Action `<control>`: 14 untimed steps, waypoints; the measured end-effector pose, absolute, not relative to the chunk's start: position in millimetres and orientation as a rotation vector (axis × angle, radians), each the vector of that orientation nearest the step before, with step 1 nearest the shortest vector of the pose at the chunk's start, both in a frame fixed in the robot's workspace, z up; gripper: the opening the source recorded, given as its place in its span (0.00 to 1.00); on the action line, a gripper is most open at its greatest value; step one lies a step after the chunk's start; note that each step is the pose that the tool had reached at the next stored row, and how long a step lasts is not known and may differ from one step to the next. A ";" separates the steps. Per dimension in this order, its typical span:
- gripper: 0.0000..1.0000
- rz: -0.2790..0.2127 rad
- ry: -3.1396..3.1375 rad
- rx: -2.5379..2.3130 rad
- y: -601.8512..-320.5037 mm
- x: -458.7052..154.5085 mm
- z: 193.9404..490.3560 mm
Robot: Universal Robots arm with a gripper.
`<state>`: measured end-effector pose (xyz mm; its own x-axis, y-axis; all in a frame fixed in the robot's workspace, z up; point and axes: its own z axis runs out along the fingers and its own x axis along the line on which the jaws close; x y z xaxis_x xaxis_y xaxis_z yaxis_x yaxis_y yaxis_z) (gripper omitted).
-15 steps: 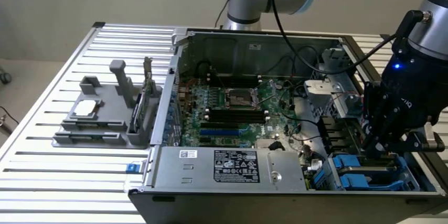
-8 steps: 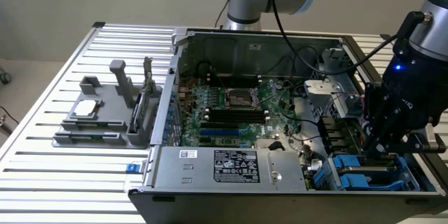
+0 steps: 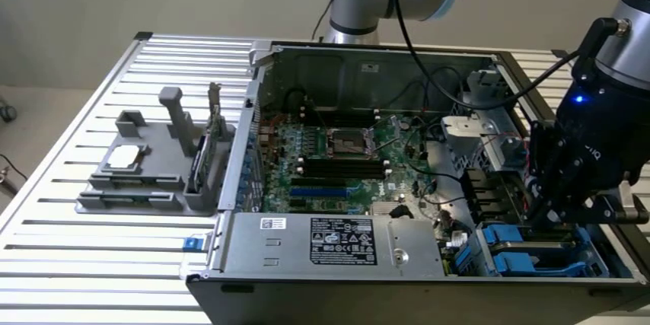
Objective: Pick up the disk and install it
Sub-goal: 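Insert the first disk wire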
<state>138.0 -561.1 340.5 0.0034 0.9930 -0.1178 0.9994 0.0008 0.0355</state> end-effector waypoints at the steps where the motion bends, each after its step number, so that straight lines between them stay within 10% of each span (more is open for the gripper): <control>1: 0.16 -0.089 2.142 2.145 -561.2 138.0 340.5; 14: 0.16 -0.089 2.142 2.145 -562.7 139.0 338.2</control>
<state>139.0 -562.7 338.2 0.0034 0.9930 -0.1181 0.9994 0.0008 0.0358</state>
